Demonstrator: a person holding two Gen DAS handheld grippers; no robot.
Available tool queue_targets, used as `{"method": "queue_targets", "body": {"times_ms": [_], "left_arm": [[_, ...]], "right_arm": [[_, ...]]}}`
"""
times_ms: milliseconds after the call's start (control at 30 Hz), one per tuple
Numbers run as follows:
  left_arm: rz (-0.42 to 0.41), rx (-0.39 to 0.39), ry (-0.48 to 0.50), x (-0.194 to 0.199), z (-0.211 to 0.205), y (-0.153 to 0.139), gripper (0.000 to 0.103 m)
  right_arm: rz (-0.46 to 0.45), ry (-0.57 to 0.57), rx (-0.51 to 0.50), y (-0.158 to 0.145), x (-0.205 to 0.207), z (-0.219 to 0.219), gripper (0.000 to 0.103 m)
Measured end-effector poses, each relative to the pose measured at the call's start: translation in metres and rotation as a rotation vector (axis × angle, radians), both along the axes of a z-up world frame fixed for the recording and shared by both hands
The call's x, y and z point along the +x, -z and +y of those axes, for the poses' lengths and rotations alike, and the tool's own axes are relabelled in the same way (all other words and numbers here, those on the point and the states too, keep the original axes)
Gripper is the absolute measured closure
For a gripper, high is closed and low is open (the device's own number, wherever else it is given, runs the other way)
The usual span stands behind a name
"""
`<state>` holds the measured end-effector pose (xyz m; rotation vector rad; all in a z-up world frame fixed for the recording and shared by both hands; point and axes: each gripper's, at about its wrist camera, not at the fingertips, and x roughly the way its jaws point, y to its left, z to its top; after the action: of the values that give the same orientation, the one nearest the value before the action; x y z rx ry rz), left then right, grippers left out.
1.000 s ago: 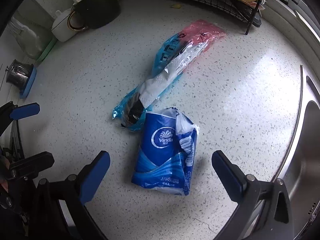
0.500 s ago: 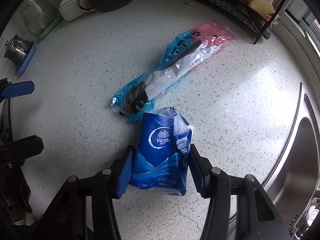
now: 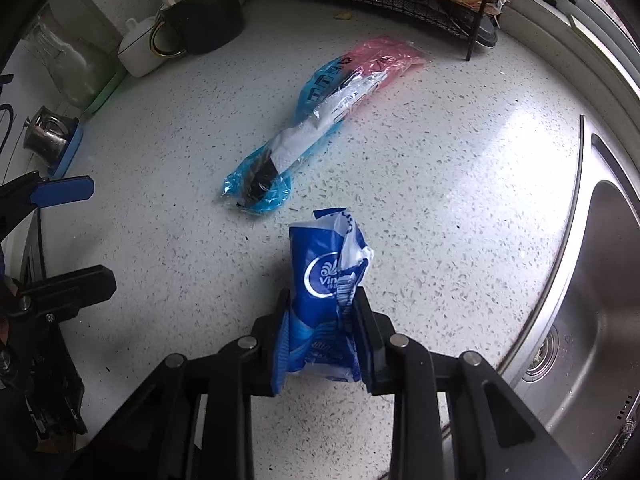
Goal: Collect trash
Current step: 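Grasp the blue Vinda tissue pack with the right gripper and lift it, then grasp the pink-and-blue plastic bag with the left gripper and lift it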
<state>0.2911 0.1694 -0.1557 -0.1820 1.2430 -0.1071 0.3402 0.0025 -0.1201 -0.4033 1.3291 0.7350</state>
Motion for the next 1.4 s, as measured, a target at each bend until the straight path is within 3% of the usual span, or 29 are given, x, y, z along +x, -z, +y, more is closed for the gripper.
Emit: {"method": "queue_targets", "body": {"times_ms": [400,933,1167,1233,1300,1400], "left_arm": [[-0.016,0.055,0.167,0.069,-0.04,-0.001,0.0],[0.028,0.043,0.245,0.154,-0.05,0.04,0.001],[0.047,0.062,0.291,0.165,-0.057,0.056,0.025],[0.028,0.063,0.314,0.164,-0.062,0.055,0.037],[0.015,0.064,0.321,0.165,-0.071,0.054,0.059],[0.023,0.044,0.323,0.163,-0.073,0.052,0.078]], "right_arm": [[-0.054,0.187,0.04,-0.042,0.004,-0.058,0.077],[-0.046,0.369,0.009,-0.03,0.03,-0.115,0.077],[-0.045,0.404,0.006,-0.027,0.033,-0.122,0.077],[-0.047,0.41,0.008,-0.027,0.033,-0.124,0.077],[-0.049,0.416,0.006,-0.028,0.033,-0.125,0.076],[-0.052,0.414,0.007,-0.028,0.032,-0.124,0.076]]}}
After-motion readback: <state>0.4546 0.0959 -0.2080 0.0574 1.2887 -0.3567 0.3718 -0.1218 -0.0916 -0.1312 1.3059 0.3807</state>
